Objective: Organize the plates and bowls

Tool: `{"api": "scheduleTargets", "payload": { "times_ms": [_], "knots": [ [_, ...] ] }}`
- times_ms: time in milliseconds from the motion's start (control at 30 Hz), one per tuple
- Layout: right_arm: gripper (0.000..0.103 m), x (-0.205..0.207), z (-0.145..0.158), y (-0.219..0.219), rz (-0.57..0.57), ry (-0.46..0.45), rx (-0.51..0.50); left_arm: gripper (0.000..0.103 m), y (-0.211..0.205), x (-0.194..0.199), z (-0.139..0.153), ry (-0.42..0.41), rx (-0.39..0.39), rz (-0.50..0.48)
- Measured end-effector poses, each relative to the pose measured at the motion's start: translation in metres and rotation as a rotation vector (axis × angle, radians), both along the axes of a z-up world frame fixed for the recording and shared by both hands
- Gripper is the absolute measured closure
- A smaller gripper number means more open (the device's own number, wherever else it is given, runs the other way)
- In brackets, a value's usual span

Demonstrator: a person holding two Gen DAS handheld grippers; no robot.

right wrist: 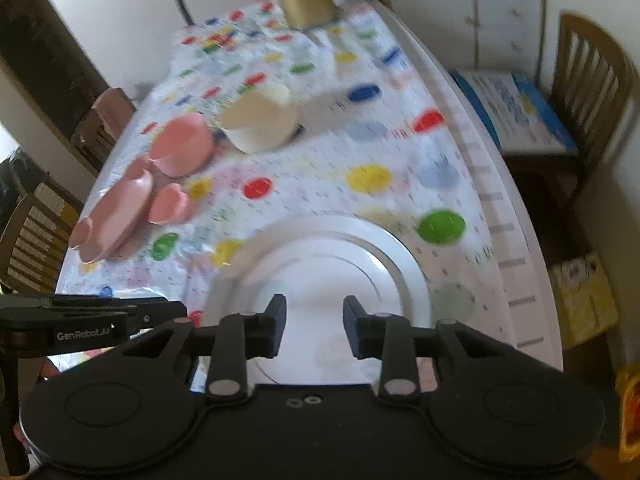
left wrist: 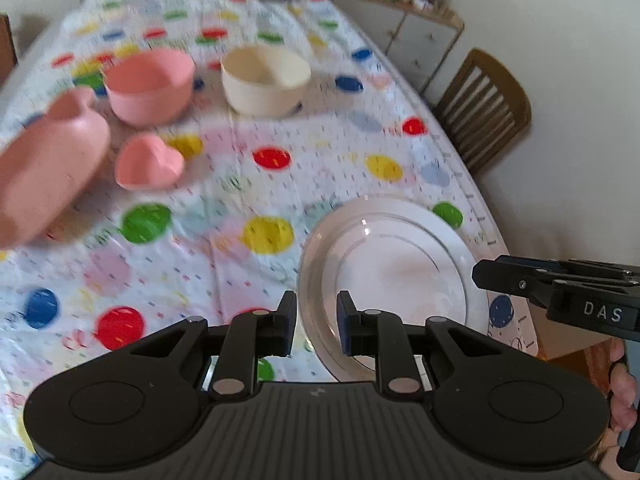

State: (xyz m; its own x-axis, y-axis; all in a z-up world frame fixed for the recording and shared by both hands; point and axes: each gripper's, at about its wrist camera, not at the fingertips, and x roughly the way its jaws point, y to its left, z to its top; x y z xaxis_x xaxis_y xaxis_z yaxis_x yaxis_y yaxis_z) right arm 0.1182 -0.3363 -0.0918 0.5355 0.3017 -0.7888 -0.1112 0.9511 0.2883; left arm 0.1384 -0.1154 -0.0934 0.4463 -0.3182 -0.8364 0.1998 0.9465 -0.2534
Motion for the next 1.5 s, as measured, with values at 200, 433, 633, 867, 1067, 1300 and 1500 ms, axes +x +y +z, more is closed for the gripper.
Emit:
{"api": "scheduleTargets", "payload": {
  "times_ms": [200, 433, 633, 867, 1067, 1300, 1500],
  "knots": [
    [0.058, -0.007, 0.030, 0.034, 0.071, -0.103, -0.030, 0.075, 0.028, -0.013, 0.029, -0.085, -0.009, 0.057],
    [0.039, -0.006, 0.056, 0.072, 0.131, -0.188, -0.039, 0.069, 0.066, -0.025, 0.055, -0.162, -0.003, 0.148],
    [0.024, -0.006, 0.073, 0.103, 0.185, -0.254, -0.042, 0.041, 0.096, -0.037, 0.075, -0.249, 0.027, 0.227],
    [0.003, 0.006, 0.079, 0.139, 0.216, -0.311, -0.071, 0.029, 0.125, -0.037, 0.084, -0.288, 0.051, 0.320],
    [0.001, 0.024, 0.073, 0.165, 0.255, -0.359, -0.098, 0.022, 0.140, -0.023, 0.078, -0.315, 0.087, 0.384],
    [0.001, 0.060, 0.055, 0.189, 0.265, -0.324, -0.089, 0.021, 0.160, 0.007, 0.054, -0.274, 0.122, 0.452],
    [0.001, 0.097, 0.028, 0.207, 0.277, -0.238, -0.082, 0.021, 0.186, 0.035, 0.030, -0.195, 0.126, 0.523]
  ]
}}
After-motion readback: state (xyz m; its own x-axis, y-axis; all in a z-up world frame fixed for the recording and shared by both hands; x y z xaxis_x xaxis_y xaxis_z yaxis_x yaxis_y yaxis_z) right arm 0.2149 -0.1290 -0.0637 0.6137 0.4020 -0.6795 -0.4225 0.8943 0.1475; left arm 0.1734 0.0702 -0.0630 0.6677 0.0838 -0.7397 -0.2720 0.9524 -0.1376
